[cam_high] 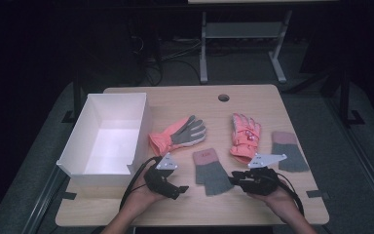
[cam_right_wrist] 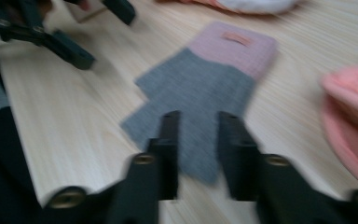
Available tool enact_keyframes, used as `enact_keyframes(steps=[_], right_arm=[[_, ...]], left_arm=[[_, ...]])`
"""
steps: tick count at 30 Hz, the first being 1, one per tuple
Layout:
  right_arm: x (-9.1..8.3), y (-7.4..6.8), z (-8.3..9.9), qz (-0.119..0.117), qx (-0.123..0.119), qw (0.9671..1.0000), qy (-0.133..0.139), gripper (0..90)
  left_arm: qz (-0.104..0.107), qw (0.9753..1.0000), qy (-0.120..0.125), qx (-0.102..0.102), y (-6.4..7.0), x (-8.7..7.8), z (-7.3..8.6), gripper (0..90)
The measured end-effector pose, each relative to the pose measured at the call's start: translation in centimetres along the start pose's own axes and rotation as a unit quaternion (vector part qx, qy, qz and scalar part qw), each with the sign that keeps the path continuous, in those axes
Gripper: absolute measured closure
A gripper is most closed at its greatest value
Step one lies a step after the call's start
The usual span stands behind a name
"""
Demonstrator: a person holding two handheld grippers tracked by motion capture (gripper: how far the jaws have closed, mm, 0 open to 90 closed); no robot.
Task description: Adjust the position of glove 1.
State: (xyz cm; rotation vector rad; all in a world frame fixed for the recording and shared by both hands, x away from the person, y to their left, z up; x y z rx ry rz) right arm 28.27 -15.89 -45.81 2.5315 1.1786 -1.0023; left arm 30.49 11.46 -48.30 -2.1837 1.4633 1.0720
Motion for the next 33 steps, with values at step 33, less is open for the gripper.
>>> enact_keyframes(steps=[33], right_arm=[[9.8,-4.2,-3.0,-0.049,-0.078,0.9933,-0.069,90.0]], left_arm=[[-0.011,0.9999,-0.001,0.004,0.1,-0.3,0.2,14.3]])
Point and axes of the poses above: each handheld gripper's, and its own axes: x roughly forward along the jaws, z roughly out of its underside, y roughly to its right, the point moved 4 cm from there along x, roughly forward along the jaws, and after that the axes turned 6 degrees about z, right-handed, at the moved point
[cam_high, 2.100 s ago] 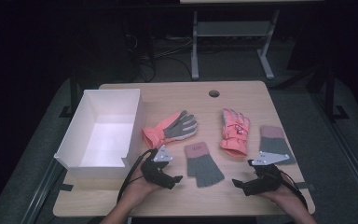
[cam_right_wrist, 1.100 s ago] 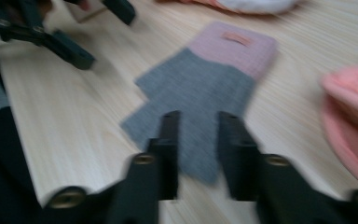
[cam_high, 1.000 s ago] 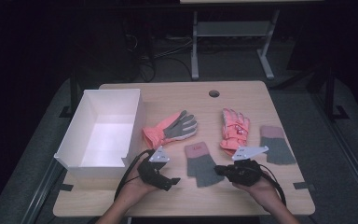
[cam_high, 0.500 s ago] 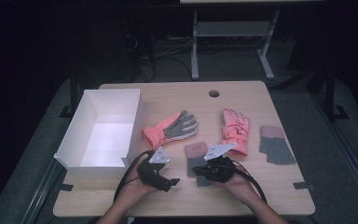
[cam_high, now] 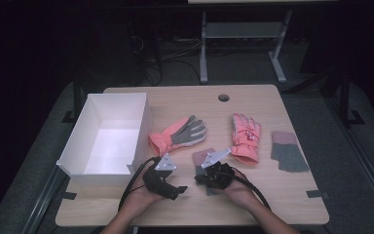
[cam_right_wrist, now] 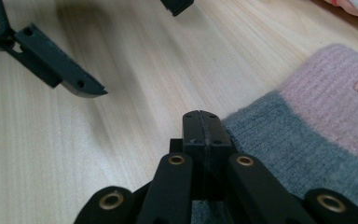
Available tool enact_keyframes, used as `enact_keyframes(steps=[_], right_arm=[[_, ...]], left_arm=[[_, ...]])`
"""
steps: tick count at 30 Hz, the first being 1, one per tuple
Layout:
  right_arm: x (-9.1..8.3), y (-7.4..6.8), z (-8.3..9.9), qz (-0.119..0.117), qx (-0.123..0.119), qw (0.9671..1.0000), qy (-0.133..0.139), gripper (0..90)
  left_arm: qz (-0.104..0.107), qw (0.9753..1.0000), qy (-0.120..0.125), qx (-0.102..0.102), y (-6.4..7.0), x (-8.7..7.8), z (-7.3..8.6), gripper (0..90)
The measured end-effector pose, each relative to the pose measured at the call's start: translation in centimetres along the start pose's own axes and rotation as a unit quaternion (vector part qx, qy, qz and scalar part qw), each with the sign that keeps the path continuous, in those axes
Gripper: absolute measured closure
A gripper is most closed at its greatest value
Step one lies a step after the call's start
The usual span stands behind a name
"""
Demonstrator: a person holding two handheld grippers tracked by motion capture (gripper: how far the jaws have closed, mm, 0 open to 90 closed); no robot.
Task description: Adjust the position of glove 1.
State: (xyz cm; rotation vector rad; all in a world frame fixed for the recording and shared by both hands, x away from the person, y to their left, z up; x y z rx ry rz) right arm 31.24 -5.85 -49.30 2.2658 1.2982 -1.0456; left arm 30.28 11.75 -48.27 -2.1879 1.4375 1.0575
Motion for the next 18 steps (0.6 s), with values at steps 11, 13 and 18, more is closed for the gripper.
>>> enact_keyframes(steps=[11,13,18], right_arm=[[-1.4,-0.7,1.4,-0.011,-0.015,0.9997,-0.016,90.0],[-1.9,-0.9,1.9,-0.016,-0.005,0.9997,-0.016,90.0],[-3.1,-1.1,3.0,-0.013,-0.003,0.9996,-0.027,90.0]], left_arm=[[0.0,1.0,-0.001,-0.001,0.0,0.0,0.0,14.3],[0.0,1.0,-0.002,-0.001,0.0,0.0,0.0,14.3],[-0.001,1.0,-0.003,0.0,0.0,0.0,0.0,14.3]])
Point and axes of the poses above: each handheld gripper's, and its own axes: x roughly forward along the jaws, z roughly out of its underside, y roughly to its right, the point moved 4 cm from there along x, roughly forward along the jaws, and after that the axes turned 6 degrees about z, right-handed, at the moved point
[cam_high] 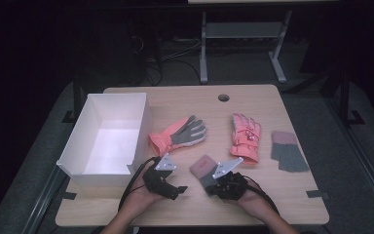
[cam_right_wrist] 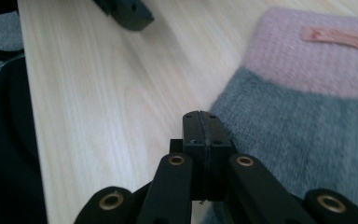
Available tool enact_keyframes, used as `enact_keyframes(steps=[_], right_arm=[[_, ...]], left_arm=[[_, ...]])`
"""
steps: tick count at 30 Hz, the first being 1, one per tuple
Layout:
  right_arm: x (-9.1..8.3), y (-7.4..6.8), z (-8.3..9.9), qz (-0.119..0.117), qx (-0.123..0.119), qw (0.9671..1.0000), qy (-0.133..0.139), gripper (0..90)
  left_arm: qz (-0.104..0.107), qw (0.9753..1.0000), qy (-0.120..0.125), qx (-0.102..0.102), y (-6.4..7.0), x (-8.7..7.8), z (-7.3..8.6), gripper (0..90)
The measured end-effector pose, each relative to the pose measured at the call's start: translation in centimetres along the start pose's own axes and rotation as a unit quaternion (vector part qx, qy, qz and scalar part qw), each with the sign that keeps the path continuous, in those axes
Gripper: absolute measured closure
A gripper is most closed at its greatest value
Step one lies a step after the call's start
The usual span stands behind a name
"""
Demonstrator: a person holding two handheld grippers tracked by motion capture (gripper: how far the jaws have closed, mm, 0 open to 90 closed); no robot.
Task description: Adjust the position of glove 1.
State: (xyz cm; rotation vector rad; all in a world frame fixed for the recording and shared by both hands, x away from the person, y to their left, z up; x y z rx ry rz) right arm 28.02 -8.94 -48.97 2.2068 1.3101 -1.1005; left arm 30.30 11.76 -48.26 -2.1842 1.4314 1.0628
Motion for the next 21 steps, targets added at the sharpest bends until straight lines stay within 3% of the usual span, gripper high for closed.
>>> enact_keyframes(steps=[13,21], right_arm=[[-3.2,0.9,3.5,0.022,0.02,0.9995,-0.008,90.0],[-5.6,2.5,6.1,0.046,0.042,0.998,-0.008,90.0]], left_arm=[[0.001,1.0,-0.001,-0.002,0.1,0.1,0.0,14.2],[0.002,1.0,-0.002,-0.005,0.1,0.1,0.0,14.2]])
Point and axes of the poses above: each handheld gripper's, and its own axes: x roughly forward along the jaws, z roughly out of its underside, y roughly to its right, the point moved 4 cm from there along x, roughly forward along the jaws, and after that the axes turned 6 degrees about z, right-handed, at the moved point
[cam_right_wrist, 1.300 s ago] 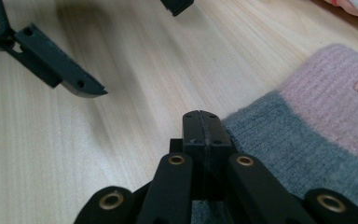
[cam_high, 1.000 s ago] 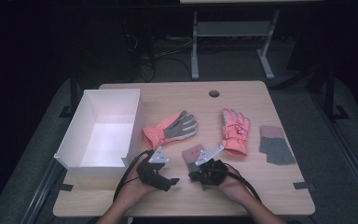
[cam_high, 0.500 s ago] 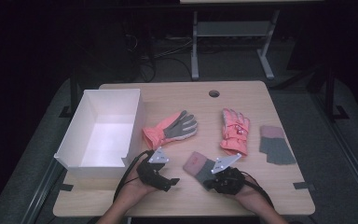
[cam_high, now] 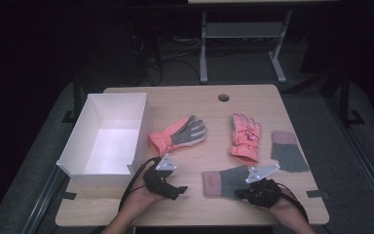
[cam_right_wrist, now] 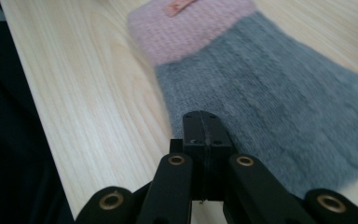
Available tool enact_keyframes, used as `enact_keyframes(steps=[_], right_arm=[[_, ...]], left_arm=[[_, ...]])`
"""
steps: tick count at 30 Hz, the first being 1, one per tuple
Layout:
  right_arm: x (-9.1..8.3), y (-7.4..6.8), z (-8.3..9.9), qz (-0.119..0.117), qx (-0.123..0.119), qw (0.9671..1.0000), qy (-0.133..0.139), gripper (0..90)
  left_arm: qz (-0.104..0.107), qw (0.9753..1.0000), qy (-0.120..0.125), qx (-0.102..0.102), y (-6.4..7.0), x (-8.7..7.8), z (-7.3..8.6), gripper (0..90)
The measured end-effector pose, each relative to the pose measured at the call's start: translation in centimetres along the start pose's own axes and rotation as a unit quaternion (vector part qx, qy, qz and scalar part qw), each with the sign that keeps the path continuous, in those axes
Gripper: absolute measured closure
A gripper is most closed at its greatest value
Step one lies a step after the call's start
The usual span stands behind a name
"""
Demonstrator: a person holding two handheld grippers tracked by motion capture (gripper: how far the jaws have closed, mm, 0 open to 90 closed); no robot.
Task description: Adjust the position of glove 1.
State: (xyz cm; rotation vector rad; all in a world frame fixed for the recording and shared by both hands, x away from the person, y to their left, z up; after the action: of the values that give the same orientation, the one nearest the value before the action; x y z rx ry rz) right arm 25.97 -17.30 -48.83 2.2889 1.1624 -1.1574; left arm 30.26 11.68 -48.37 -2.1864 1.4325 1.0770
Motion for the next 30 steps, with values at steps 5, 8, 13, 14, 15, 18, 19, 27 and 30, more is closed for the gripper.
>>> enact_keyframes(steps=[5,8,13,14,15,18,19,27,30], right_arm=[[-0.6,0.3,-0.9,0.004,-0.003,0.9996,0.026,90.0],[-0.7,2.2,-1.9,0.036,0.017,0.9985,0.037,90.0],[0.9,3.6,-2.3,0.043,0.028,0.9985,0.017,90.0],[1.3,3.6,-2.3,0.044,0.026,0.9986,0.01,90.0],[1.6,3.5,-2.4,0.045,0.02,0.9988,0.006,90.0],[2.4,3.2,-3.3,0.041,0.014,0.999,0.007,90.0],[2.4,3.2,-3.3,0.041,0.014,0.999,0.007,90.0],[5.0,2.3,-6.4,0.028,-0.011,0.9995,0.013,90.0],[6.4,2.1,-7.9,0.018,-0.015,0.9995,0.019,90.0]], left_arm=[[0.0,1.0,0.0,0.0,0.0,0.0,0.0,14.3],[0.0,1.0,0.0,-0.001,0.0,0.0,0.0,14.3],[0.004,1.0,0.003,-0.002,0.2,0.1,-0.1,14.3],[0.004,1.0,0.003,-0.002,0.2,0.2,-0.1,14.2],[0.007,1.0,0.001,0.0,0.2,0.2,0.0,14.2],[0.007,1.0,0.002,0.001,0.3,0.1,-0.1,14.2],[0.007,1.0,0.002,0.001,0.3,0.1,-0.1,14.2],[0.008,1.0,0.006,0.001,0.3,0.1,-0.1,14.2],[0.007,0.9999,0.007,0.002,0.3,0.0,-0.1,14.2]])
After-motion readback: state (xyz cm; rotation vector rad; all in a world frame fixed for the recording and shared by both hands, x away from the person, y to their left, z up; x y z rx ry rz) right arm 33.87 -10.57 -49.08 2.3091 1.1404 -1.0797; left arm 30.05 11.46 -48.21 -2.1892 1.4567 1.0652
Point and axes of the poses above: each handheld gripper's, and its own axes: x roughly forward along the jaws, z roughly out of its underside, y roughly to its right, the point moved 4 cm from there along x, roughly forward along the jaws, and after that the axes turned 6 degrees about z, right-handed, at the moved point
